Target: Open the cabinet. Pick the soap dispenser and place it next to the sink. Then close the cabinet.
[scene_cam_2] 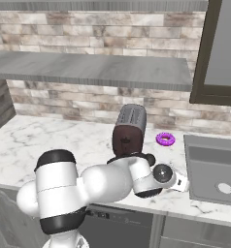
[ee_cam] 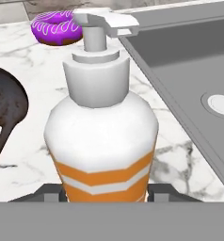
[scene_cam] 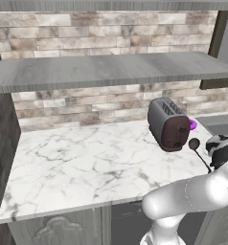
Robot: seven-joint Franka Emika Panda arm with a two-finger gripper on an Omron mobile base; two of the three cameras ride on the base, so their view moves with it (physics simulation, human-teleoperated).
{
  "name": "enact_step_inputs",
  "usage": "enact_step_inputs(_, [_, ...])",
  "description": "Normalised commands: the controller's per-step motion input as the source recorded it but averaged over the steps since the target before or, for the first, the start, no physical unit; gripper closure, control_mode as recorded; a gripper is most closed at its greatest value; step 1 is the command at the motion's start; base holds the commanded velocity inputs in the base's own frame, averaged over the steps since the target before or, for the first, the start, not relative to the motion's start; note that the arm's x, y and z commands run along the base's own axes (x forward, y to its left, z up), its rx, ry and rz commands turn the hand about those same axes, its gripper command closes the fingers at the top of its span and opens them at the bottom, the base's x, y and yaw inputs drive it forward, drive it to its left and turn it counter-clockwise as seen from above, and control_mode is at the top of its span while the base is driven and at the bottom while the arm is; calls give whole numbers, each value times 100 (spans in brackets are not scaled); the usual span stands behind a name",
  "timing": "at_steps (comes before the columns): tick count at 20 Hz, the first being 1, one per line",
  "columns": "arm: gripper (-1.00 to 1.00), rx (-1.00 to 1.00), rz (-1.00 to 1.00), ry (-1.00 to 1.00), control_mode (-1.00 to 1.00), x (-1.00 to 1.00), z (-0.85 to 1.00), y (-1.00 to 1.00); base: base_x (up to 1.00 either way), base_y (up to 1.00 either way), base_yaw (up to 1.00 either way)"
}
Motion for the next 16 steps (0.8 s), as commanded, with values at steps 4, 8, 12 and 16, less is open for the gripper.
enact_step_inputs(4, [-100, 0, 0, 0, -100, 0, 0, 0, 0, 0, 0])
enact_step_inputs(8, [-100, 0, 0, 0, -100, 0, 0, 0, 0, 0, 0])
enact_step_inputs(12, [-100, 0, 0, 0, -100, 0, 0, 0, 0, 0, 0])
enact_step_inputs(16, [-100, 0, 0, 0, -100, -21, 2, 0, 0, 0, 0])
